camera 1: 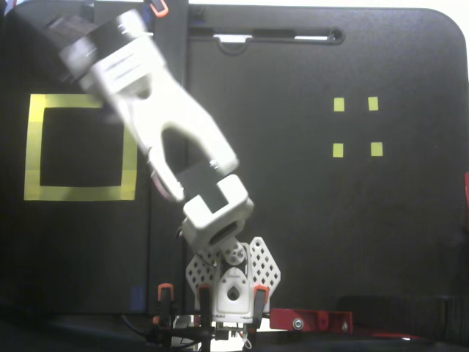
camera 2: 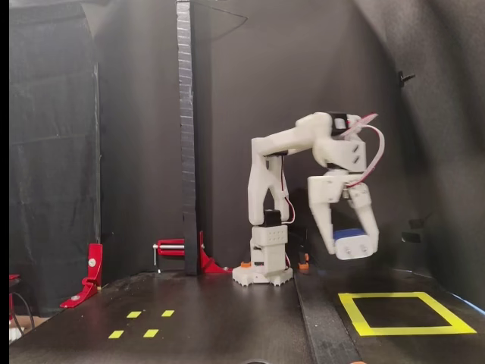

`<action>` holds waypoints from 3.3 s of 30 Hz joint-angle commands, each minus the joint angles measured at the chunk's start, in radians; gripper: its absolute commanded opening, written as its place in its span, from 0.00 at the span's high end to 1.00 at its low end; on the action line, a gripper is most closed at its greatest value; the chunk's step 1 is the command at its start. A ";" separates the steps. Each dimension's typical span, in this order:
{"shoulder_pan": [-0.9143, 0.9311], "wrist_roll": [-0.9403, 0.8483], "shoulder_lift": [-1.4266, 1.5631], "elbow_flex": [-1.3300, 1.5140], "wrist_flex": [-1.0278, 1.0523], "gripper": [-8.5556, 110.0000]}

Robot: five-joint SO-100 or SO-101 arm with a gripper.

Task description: Grasp the block and place it in the designated area.

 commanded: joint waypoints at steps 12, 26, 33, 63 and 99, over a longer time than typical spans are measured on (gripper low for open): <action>-0.132 0.095 0.044 0.009 -0.006 0.77; -0.158 0.127 -0.058 0.055 -0.126 0.77; -0.164 0.146 -0.199 0.054 -0.227 0.77; -0.218 0.149 -0.439 0.054 -0.301 0.77; -0.218 0.124 -0.414 0.054 -0.247 0.60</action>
